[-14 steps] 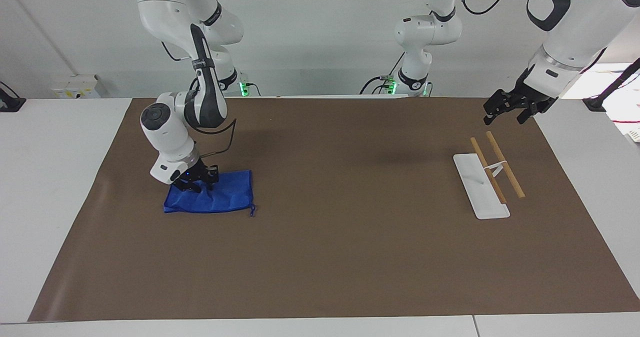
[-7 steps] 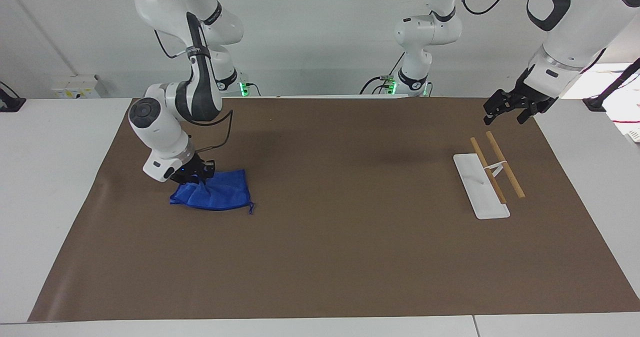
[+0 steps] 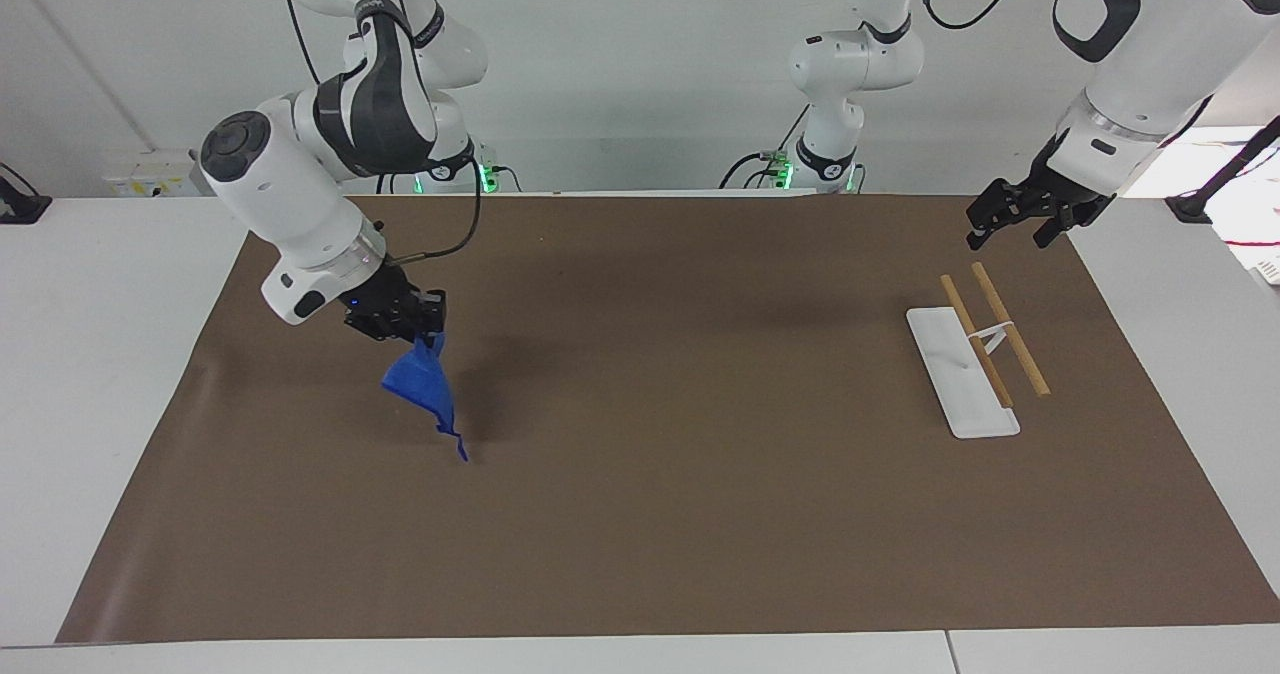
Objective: Right arm passes towel to left arm to hang
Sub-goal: 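Lift the towel with the right gripper while the left gripper reaches toward it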
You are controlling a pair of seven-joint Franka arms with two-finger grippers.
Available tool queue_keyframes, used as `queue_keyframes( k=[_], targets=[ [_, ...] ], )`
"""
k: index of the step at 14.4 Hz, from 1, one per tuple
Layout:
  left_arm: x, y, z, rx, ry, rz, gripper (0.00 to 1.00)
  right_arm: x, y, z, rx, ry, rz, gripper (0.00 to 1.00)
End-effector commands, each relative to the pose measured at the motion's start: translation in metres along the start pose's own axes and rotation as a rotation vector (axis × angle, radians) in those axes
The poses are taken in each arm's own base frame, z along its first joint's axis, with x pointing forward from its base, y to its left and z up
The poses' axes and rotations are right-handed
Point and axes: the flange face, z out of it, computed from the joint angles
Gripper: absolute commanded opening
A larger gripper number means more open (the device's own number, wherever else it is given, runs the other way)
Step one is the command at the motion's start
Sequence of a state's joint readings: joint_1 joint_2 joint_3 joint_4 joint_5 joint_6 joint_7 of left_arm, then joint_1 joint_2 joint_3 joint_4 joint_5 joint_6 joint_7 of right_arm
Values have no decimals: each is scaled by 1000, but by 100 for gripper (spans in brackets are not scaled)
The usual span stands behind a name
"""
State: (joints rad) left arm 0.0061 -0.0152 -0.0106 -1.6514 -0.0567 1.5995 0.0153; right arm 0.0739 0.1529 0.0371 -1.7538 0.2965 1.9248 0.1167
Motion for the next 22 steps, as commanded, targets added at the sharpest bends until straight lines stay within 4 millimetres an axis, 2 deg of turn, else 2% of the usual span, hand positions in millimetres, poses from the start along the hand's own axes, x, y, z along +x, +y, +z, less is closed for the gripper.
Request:
queue_keyframes(
  k=[1, 2, 3, 4, 7, 10, 11, 12, 13, 16, 19, 21, 22],
  targets=[
    [-3, 1, -1, 19, -3, -12, 100, 13, -54, -8, 165, 1, 169, 0],
    [-3, 2, 0, 19, -1, -9, 100, 16, -75, -10, 229, 22, 227, 0],
    [-3, 3, 2, 19, -2, -7, 100, 20, -89, -8, 302, 49, 308, 0],
    [-2, 5, 2, 19, 2, -6, 100, 22, -112, -2, 404, 75, 411, 0],
    [-6, 7, 5, -22, -6, -61, 100, 13, -167, 9, 589, 116, 636, 0],
    [-13, 15, 21, -51, -26, -232, 100, -8, -213, 16, 734, 86, 763, 0],
    [-21, 24, 32, -48, -37, -248, 100, -14, -224, 18, 769, 69, 809, 0],
    [-26, 42, 39, -46, -29, -229, 100, -20, -234, 19, 805, 48, 856, 0],
    [-23, 46, 41, -55, 6, -275, 100, -25, -242, 20, 831, 31, 886, 0],
    [-11, 61, 44, -177, 20, -533, 100, -46, -269, 24, 891, 10, 922, 0],
    [8, 84, 63, -318, -28, -828, 100, -64, -291, 31, 896, 3, 920, 0],
    [17, 112, 77, -376, -74, -974, 100, -70, -299, 34, 892, -6, 912, 0],
    [21, 117, 85, -396, -104, -1057, 100, -71, -301, 34, 897, -4, 916, 0]
  ],
)
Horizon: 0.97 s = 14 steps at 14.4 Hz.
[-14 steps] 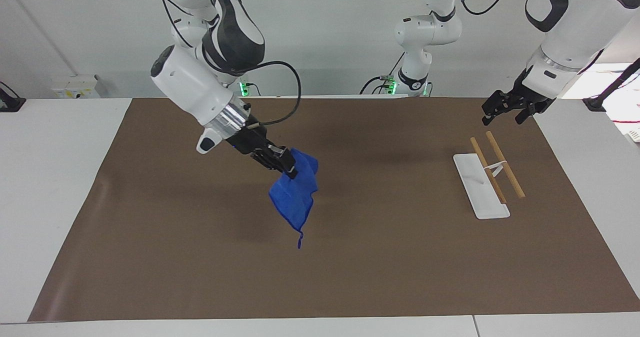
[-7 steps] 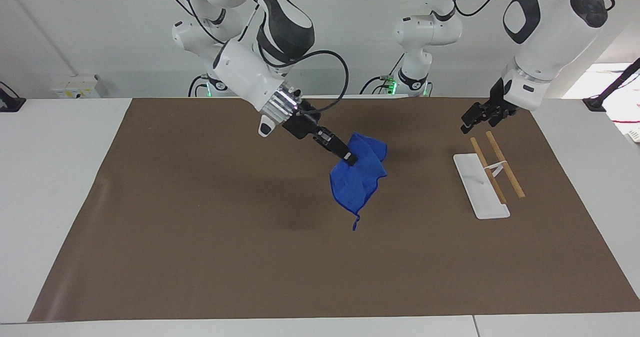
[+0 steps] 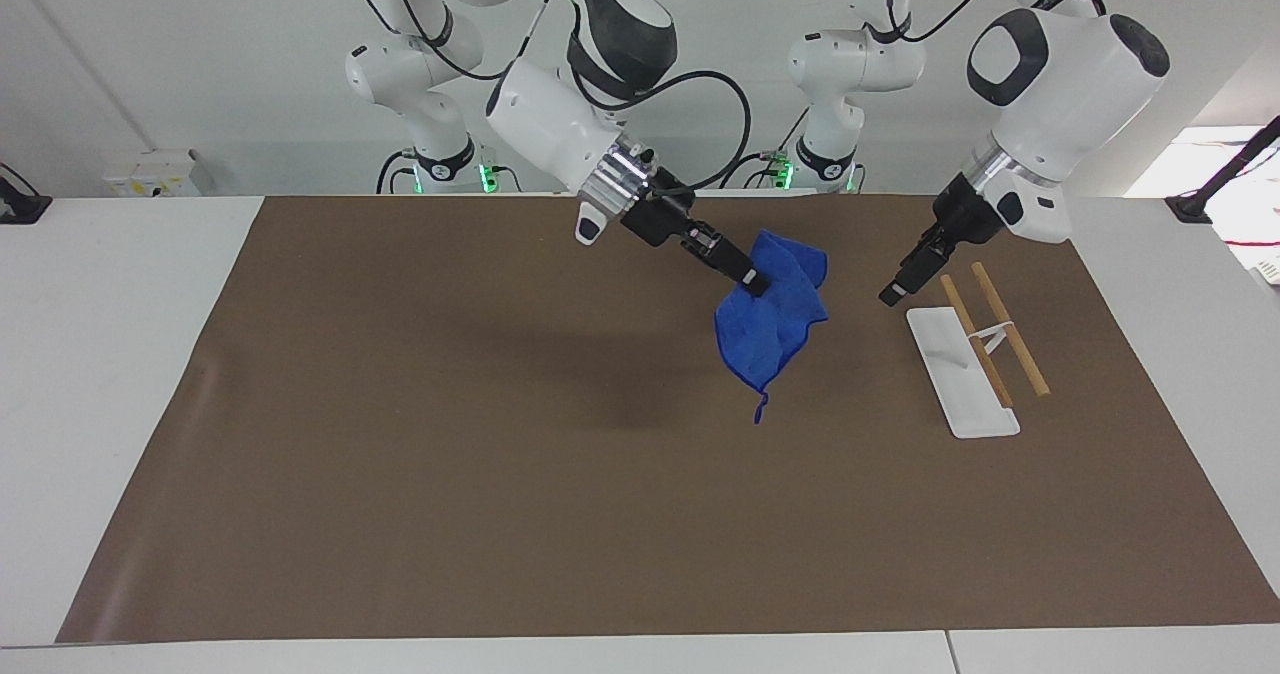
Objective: Right arm passes towel to left arm to hang
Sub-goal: 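Close the left gripper on the towel held by the right gripper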
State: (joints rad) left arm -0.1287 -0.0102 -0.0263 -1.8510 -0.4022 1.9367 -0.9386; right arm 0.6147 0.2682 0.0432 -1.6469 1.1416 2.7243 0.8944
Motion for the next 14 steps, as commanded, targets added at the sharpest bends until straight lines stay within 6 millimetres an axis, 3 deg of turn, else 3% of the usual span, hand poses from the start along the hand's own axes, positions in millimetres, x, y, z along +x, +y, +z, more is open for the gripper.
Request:
queue_keyframes(
  k=[1, 4, 6, 8, 13, 14],
  targets=[
    [-5, 13, 29, -53, -96, -251, 100, -2, -5, 0, 35, 5, 28, 0],
    [2, 17, 45, -108, -185, -485, 100, -8, -3, 3, 34, 1, 24, 0],
    [-15, 26, 57, -150, -197, -514, 100, -6, -4, 2, 35, 3, 25, 0],
    [-12, 34, 66, -195, -203, -588, 100, -6, -4, 2, 35, 3, 23, 0],
    [-25, 42, 70, -211, -236, -580, 100, -5, -1, 4, 29, 4, 25, 0],
    [-25, 42, 69, -214, -235, -578, 92, -5, 0, 4, 29, 6, 24, 0]
  ],
)
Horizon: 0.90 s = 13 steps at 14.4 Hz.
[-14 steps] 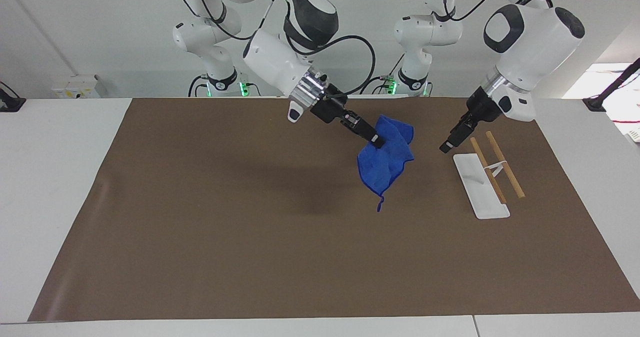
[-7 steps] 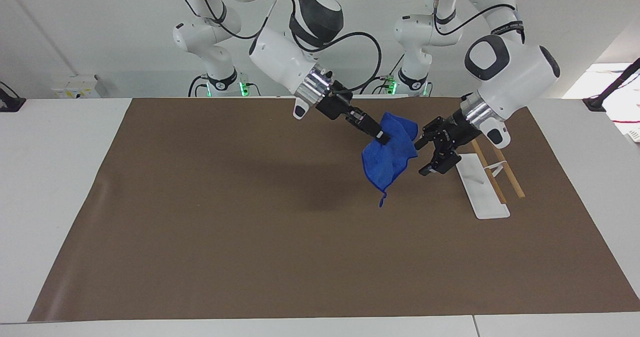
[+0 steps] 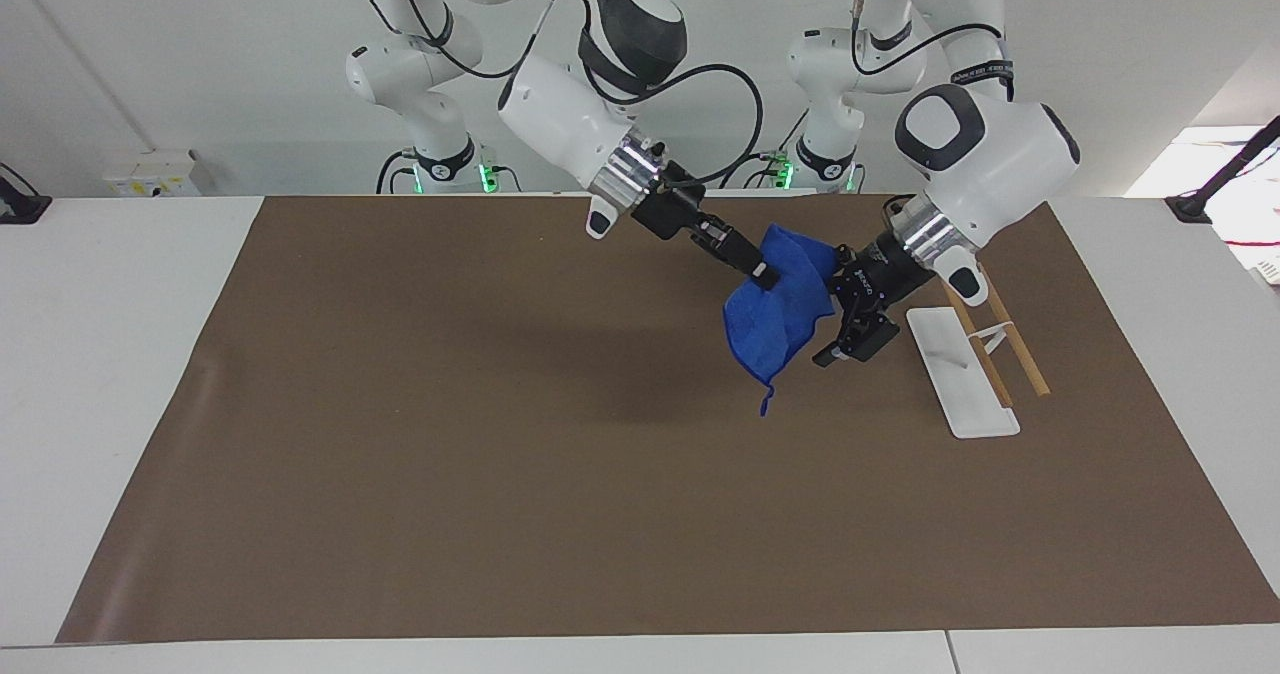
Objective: Right arm passes towel to left arm to hang
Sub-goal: 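Close the left gripper on the towel held by the right gripper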
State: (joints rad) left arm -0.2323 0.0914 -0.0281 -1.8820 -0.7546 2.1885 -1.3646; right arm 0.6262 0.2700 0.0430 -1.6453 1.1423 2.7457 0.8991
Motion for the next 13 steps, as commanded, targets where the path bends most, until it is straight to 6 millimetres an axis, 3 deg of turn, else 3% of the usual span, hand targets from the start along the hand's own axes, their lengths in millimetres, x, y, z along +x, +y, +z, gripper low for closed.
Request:
queue_keyframes(
  k=[1, 3, 13],
  targets=[
    [-1, 0, 1, -29, -5, -7, 50, 0, -1, 3, 17, 1, 23, 0],
    [-1, 3, 0, -58, -3, 7, 0, 0, -1, 3, 17, 1, 21, 0],
    [-5, 7, -9, -73, 6, 54, 0, 6, -2, 1, 19, 8, 21, 0]
  ],
)
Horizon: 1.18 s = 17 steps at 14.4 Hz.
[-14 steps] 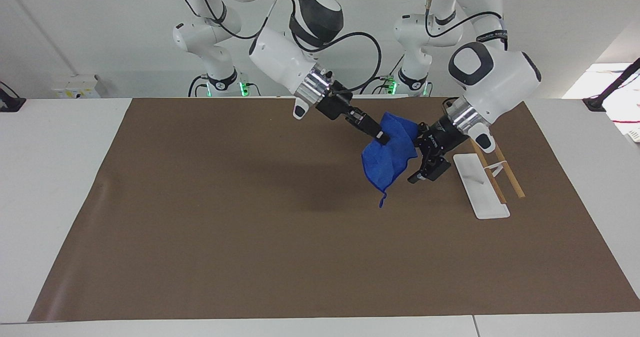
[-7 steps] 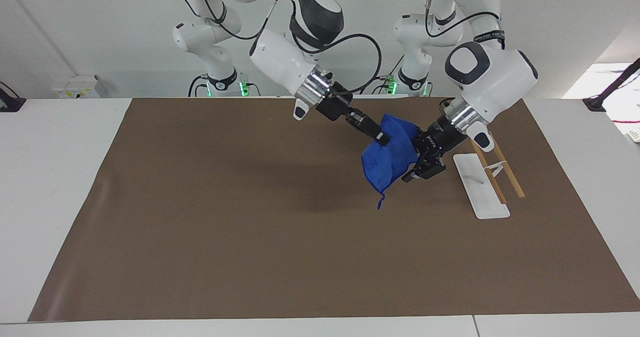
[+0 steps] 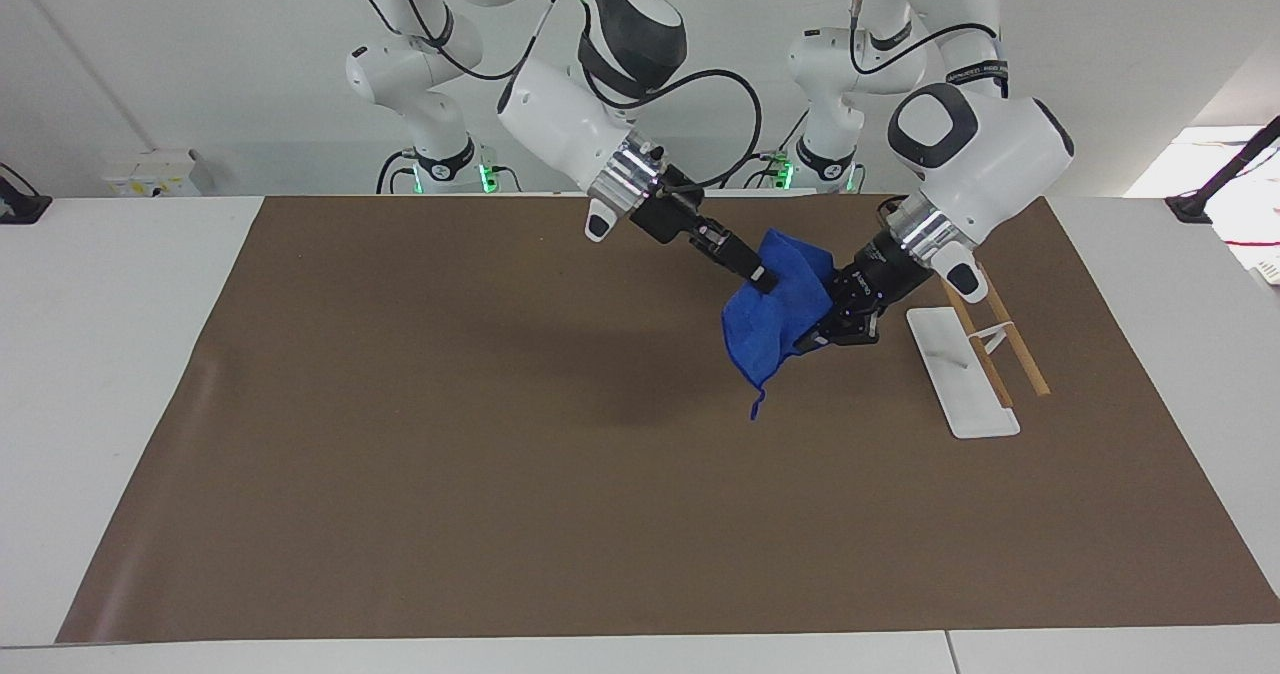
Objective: Right arm passes towel to left arm to hang
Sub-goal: 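Close the left gripper on the towel held by the right gripper, then open the right gripper and withdraw it while the left gripper holds the towel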
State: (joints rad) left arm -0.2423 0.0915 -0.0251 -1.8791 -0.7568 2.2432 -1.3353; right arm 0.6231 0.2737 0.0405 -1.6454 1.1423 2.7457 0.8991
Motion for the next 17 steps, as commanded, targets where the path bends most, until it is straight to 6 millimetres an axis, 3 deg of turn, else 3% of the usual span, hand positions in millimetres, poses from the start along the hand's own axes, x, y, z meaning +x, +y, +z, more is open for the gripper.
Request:
queue_keyframes(
  k=[1, 3, 4, 5, 6, 9, 13, 17],
  targets=[
    [-3, 4, -7, -28, 2, 35, 0, 2, -2, 1, 18, 3, 17, 0],
    [-7, 8, -15, -35, 38, 107, 0, 4, -4, 0, 20, 5, 17, 0],
    [-8, 8, -19, -33, 70, 137, 0, 5, -4, 0, 19, 8, 9, 6],
    [-8, 9, -23, -31, 109, 170, 0, 5, -5, -1, 19, 16, -14, 63],
    [-5, 11, -27, -30, 152, 201, 0, 6, -5, -1, 13, 24, -75, 100],
    [-4, 17, -45, -42, 234, 261, 0, 37, -6, -10, -9, 78, -224, 100],
    [21, 24, -65, -20, 417, 366, 0, 97, -18, -38, -122, 162, -440, 100],
    [66, 21, -108, -7, 484, 371, 0, 148, -25, -69, -394, 275, -733, 100]
  ],
)
